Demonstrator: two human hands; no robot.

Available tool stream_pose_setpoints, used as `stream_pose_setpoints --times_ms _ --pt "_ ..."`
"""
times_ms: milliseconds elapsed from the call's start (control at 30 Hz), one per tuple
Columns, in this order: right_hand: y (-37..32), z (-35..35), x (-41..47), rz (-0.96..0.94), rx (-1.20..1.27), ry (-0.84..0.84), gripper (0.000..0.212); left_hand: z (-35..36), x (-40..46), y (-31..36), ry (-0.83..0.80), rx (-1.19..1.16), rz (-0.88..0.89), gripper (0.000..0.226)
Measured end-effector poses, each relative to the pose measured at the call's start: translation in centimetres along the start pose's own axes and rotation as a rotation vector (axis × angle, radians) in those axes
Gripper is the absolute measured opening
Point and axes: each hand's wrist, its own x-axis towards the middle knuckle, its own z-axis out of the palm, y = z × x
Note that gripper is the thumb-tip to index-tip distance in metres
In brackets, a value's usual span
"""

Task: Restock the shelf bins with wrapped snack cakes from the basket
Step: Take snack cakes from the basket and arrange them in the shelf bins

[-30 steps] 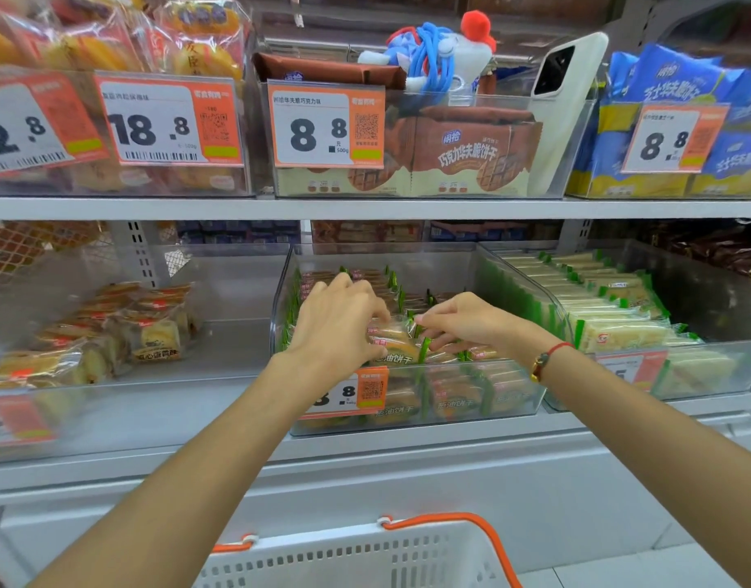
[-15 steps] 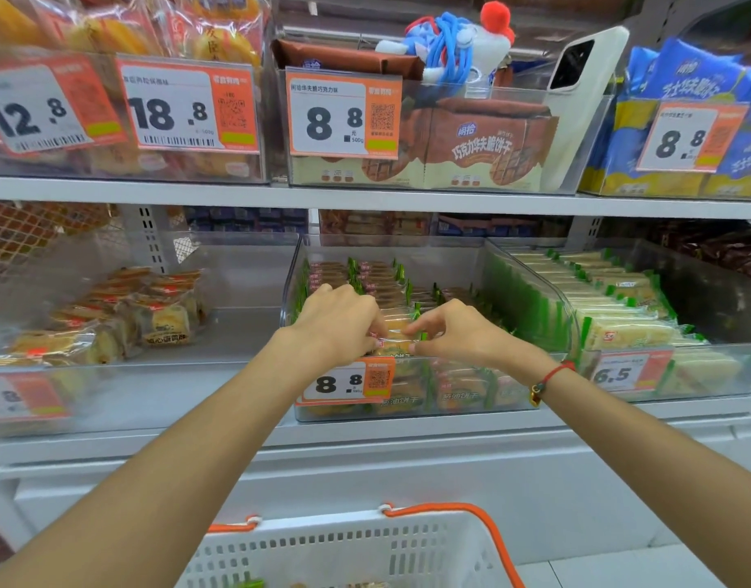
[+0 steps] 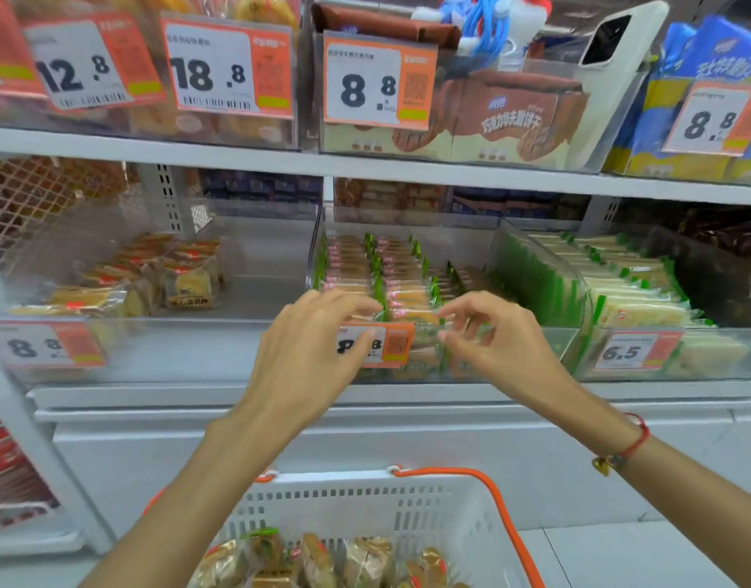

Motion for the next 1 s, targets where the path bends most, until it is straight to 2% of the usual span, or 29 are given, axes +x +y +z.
stream_pose_setpoints --times_ms 133,233,300,367,467,533,600,667,833,933,1000 --pt "1.0 4.0 -3.4 0.072 0.006 -0.345 0.018 1.6 -5.8 -3.0 -0.126 -0.105 -0.227 0.018" --pt "3.2 8.0 -6.1 0.218 0.047 -0.688 0.01 3.4 -10.1 -6.5 -0.279 -0.127 -0.39 0.015" --pt "4.5 10.6 -7.9 0.368 0.153 -0.849 0.01 4.8 -13.1 -9.2 -0.375 -0.109 -0.5 0.016" --pt "5.5 13.0 -9.6 0.506 0.187 -0.893 0.014 6.3 -16.1 -11.5 -0.467 -0.092 -0.596 0.016" --pt "6.1 17.3 -12.8 0.603 0.147 -0.913 0.018 8.3 -20.6 -14.0 -0.623 -0.004 -0.7 0.015" --pt "6.4 20.0 -15.1 0.601 0.094 -0.956 0.022 9.0 -22.9 -14.7 -0.711 0.013 -0.714 0.032" --pt "6.2 22.8 -17.3 0.58 0.02 -1.045 0.027 9.7 -25.0 -15.0 -0.884 0.034 -0.697 0.065" --pt "5.4 25.0 -19.1 0.555 -0.002 -1.132 0.029 10.4 -26.5 -15.1 -1.019 0.061 -0.659 0.076" --pt "2.8 28.7 -22.6 0.481 -0.045 -1.351 0.044 11.5 -26.7 -14.9 -1.047 0.201 -0.67 0.066" --pt "2.7 29.3 -23.6 0.452 -0.068 -1.277 0.044 11.5 -26.8 -14.5 -1.031 0.231 -0.671 0.061" --pt "3.2 29.1 -23.2 0.514 0.01 -1.247 0.033 11.6 -27.1 -14.3 -1.02 0.228 -0.685 0.059"
